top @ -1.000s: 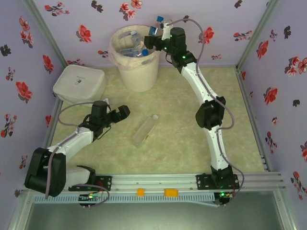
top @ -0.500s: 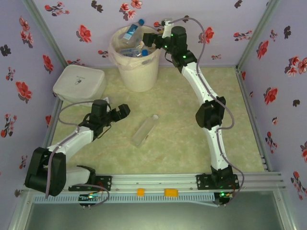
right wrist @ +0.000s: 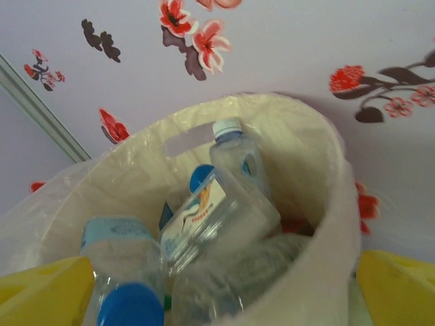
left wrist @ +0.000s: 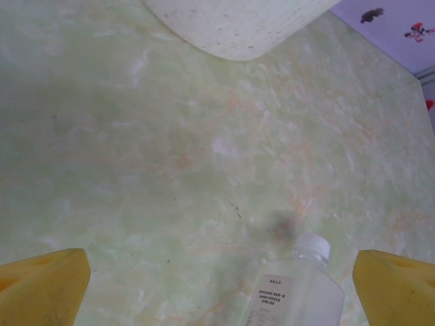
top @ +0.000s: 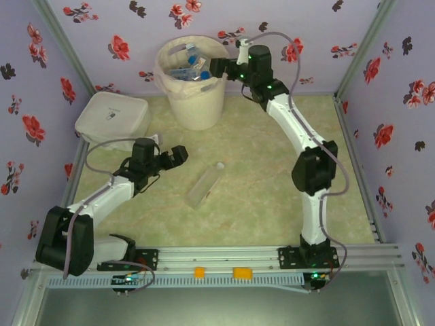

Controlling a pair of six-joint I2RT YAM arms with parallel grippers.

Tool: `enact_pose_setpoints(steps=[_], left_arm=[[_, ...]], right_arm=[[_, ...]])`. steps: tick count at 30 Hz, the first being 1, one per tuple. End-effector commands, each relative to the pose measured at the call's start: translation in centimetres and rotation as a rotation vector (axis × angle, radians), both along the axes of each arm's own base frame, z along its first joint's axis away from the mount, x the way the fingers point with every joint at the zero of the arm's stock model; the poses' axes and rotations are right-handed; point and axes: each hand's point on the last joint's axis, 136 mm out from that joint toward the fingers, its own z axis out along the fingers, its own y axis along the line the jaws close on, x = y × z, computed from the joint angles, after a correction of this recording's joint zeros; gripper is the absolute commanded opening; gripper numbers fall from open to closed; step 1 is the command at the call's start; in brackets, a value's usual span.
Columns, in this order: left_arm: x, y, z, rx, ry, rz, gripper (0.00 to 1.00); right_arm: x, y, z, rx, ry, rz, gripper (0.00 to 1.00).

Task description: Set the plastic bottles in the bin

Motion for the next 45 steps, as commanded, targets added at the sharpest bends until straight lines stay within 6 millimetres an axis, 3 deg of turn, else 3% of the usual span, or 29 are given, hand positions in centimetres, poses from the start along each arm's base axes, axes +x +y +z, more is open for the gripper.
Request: enact_pose_setpoints(steps=[1, 10, 18, 26, 33, 37, 42, 45], left_arm=[[0.3, -1.2, 1.0, 0.058, -0.042, -0.075, 1.00], [-2.1, -5.7, 0.4, 0.204, -0.017, -0.294, 1.00], [-6.4, -8.6, -3.0, 0.502, 0.091, -0.517, 1.00], [-9.6, -9.9, -6.5, 0.684, 0.218, -0.633, 1.00], [-10.4, -9.1, -8.9, 0.793, 0.270, -0.639, 1.00], [-10.3, -9.1, -9.6, 0.809, 0.265, -0.633, 0.96], [-10.0, -9.8, -9.8, 0.786, 0.241, -0.617, 0.85], [-9.9, -10.2, -9.7, 0.778, 0.236, -0.612, 0.68]], right_arm=[[-2.8, -2.8, 2.6, -0.023, -0.041, -0.081, 1.00], [-10.7, -9.4, -5.6, -0.122, 0.201, -0.244, 1.00], [-18.4, -13.2, -15.2, -0.087, 0.431, -0.318, 1.00], [-24.0, -16.8, -22.5, 0.035, 0.561, -0.469, 1.00], [-26.2, -17.6, -25.5, 0.096, 0.615, -0.500, 1.00], [-26.4, -17.5, -25.8, 0.102, 0.625, -0.494, 1.00], [-26.1, -17.4, -25.4, 0.098, 0.611, -0.486, 0.99], [-26.1, -17.3, -25.4, 0.090, 0.612, -0.484, 1.00]])
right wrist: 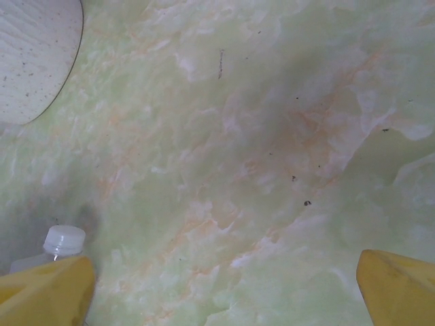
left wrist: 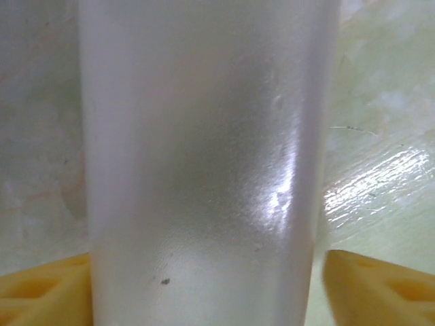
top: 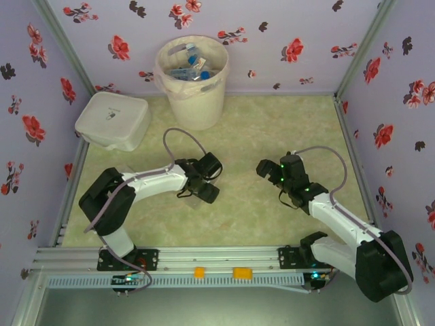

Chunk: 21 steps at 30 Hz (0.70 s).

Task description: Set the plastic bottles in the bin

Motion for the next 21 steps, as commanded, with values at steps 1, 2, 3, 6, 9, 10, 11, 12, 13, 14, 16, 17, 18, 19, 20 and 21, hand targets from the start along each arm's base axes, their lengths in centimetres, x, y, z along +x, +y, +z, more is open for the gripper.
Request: enact_pose_setpoints(steps=[1, 2, 3, 6, 9, 10, 11, 12, 13, 14, 16, 17, 18, 19, 20, 21], left_arm=[[0.2, -0.5, -0.1, 0.007, -0.018, -0.002, 0.62], [0.2, -0.6, 0.0, 0.004, -0.021, -0.006, 0.56], [0.3, -0.7, 0.2, 0.001, -0.024, -0.010, 0.51], [0.7, -1.0, 1.2, -0.009, -0.045, -0.017, 0.46], [1.5, -1.6, 3.3, -0.029, -0.091, -0.027, 0.46], [1.9, -1.8, 4.1, -0.035, -0.112, -0.034, 0.46], [2.5, -2.1, 5.3, -0.043, -0.144, -0.038, 0.46], [3.2, -2.5, 6.5, -0.054, -0.178, -0.042, 0.46], [3.7, -2.9, 7.8, -0.068, -0.208, -0.052, 0.46], [4.4, -3.5, 9.4, -0.090, -0.245, -0.068, 0.46], [5.5, -4.9, 12.6, -0.133, -0.314, -0.105, 0.47], [6.3, -5.5, 14.5, -0.151, -0.354, -0.120, 0.47], [7.0, -6.0, 16.4, -0.166, -0.396, -0.132, 0.46], [7.6, -6.4, 18.1, -0.176, -0.434, -0.141, 0.47], [8.2, -6.9, 19.9, -0.191, -0.471, -0.153, 0.47], [9.0, -7.4, 21.6, -0.201, -0.511, -0.172, 0.47]], right_arm=[[0.6, -0.2, 0.8, 0.011, -0.026, -0.024, 1.00], [0.6, -0.2, 0.7, 0.013, -0.025, -0.027, 1.00], [0.6, -0.2, 0.7, 0.016, -0.023, -0.027, 1.00], [0.7, -0.1, 0.9, 0.022, -0.033, -0.030, 1.00], [1.0, -0.1, 1.2, 0.018, -0.050, -0.030, 1.00], [1.2, -0.1, 1.4, 0.014, -0.057, -0.031, 1.00], [1.4, -0.2, 1.6, 0.008, -0.064, -0.032, 1.00], [1.6, -0.2, 1.8, 0.001, -0.071, -0.034, 1.00], [1.8, -0.2, 2.1, -0.004, -0.079, -0.035, 1.00], [2.1, -0.3, 2.3, -0.009, -0.089, -0.037, 1.00], [2.6, -0.3, 3.0, -0.016, -0.113, -0.044, 1.00], [2.9, -0.2, 3.5, -0.020, -0.125, -0.042, 1.00], [3.2, -0.2, 4.0, -0.024, -0.134, -0.042, 1.00], [3.4, -0.1, 4.3, -0.027, -0.142, -0.039, 1.00], [3.6, -0.1, 4.7, -0.028, -0.152, -0.038, 1.00], [3.9, 0.0, 5.1, -0.022, -0.164, -0.039, 1.00]])
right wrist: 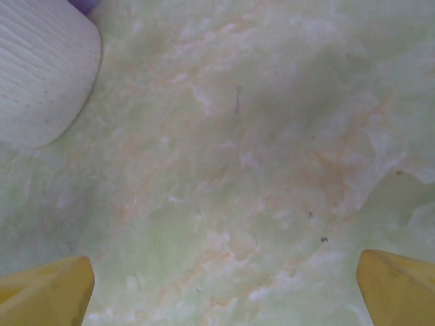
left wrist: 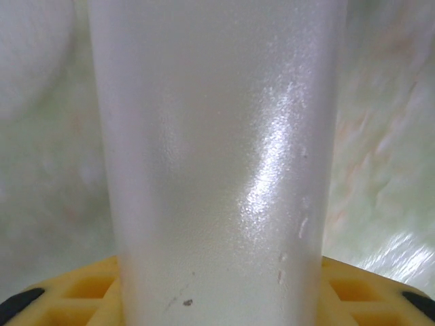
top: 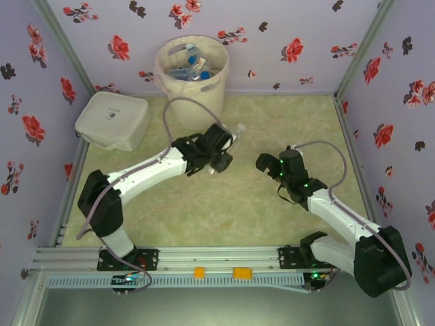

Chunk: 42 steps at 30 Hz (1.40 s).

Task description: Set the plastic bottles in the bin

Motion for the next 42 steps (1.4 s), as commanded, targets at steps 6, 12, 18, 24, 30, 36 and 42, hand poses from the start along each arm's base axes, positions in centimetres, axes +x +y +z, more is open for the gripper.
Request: enact_pose_setpoints(steps=[6, 12, 18, 24, 30, 36, 42], left_arm=[[6.0, -2.9, 14.2, -0.017, -0.359, -0.131, 0.47], [10.2, -3.5, 19.9, 0.057, -0.562, -0.177, 0.47], [14.9, -2.0, 23.3, 0.153, -0.726, -0.184, 0.46], [19.4, 0.7, 24.4, 0.279, -0.878, -0.170, 0.46], [23.7, 4.7, 24.7, 0.337, -0.956, -0.084, 0.46], [27.1, 7.6, 22.7, 0.415, -0.988, -0.058, 0.46], [29.5, 9.6, 20.9, 0.386, -0.963, -0.047, 0.46]], right_arm=[[3.6, 1.6, 5.5, 0.052, -0.162, 0.027, 1.00], [4.5, 2.8, 6.4, 0.082, -0.177, 0.063, 1.00], [4.3, 2.9, 5.4, 0.081, -0.144, 0.071, 1.00], [4.1, 2.5, 4.6, 0.058, -0.125, 0.060, 1.00], [4.3, 2.0, 4.4, 0.009, -0.111, 0.055, 1.00], [5.0, 2.5, 4.3, -0.010, -0.090, 0.073, 1.00], [6.1, 3.3, 3.6, -0.016, -0.072, 0.093, 1.00]])
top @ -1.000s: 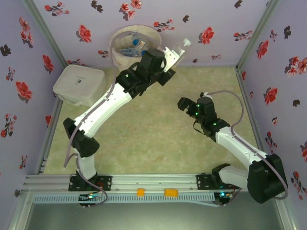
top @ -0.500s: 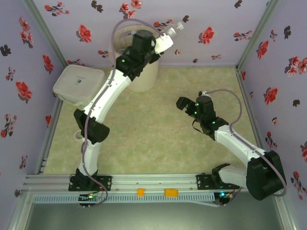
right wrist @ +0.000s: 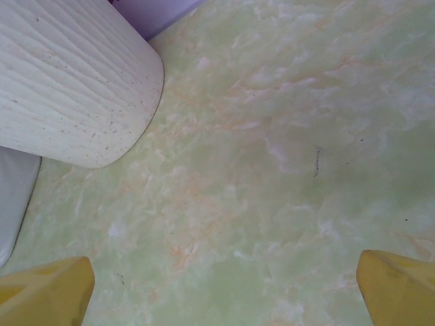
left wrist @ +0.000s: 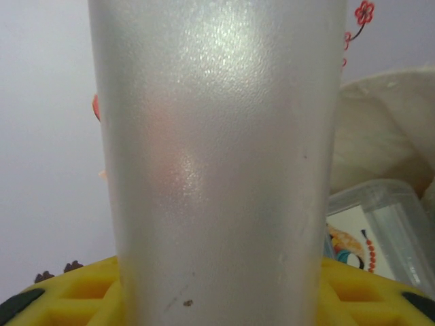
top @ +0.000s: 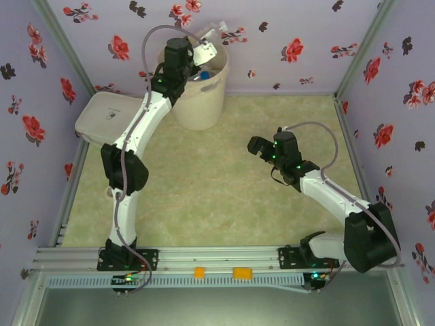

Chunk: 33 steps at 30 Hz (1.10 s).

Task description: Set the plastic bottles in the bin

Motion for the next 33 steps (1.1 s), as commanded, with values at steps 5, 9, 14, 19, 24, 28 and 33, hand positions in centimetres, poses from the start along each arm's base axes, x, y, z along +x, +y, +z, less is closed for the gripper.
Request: enact_pose_setpoints(steps=[5, 9, 14, 19, 24, 28, 33], left_arm=[[1.8, 0.1, -1.4, -0.018, -0.006, -0.036, 0.51], [2.4, 0.9, -2.2, -0.028, 0.010, -0.019, 0.67], [2.1, 1.3, -1.1, -0.038, -0.013, 0.001, 0.97], [1.1, 1.6, 0.4, -0.065, -0.013, 0.003, 1.00], [-0.4, 1.8, 2.2, -0.111, -0.023, 0.000, 1.00], [-1.7, 2.3, 4.6, -0.211, -0.032, 0.006, 1.00], [-4.2, 3.4, 6.3, -0.389, 0.017, 0.023, 1.00]], right_arm=[[1.6, 0.8, -1.0, -0.045, 0.053, 0.031, 1.00], [1.8, 1.2, -1.5, -0.046, 0.074, 0.049, 1.00], [2.4, 1.8, -1.9, -0.049, 0.085, 0.072, 1.00], [2.7, 2.6, -2.3, -0.015, 0.098, 0.090, 1.00], [2.7, 2.9, -2.3, -0.002, 0.098, 0.098, 1.00], [2.8, 2.6, -2.0, -0.013, 0.088, 0.091, 1.00], [3.5, 0.2, -1.8, -0.109, 0.091, 0.050, 1.00]])
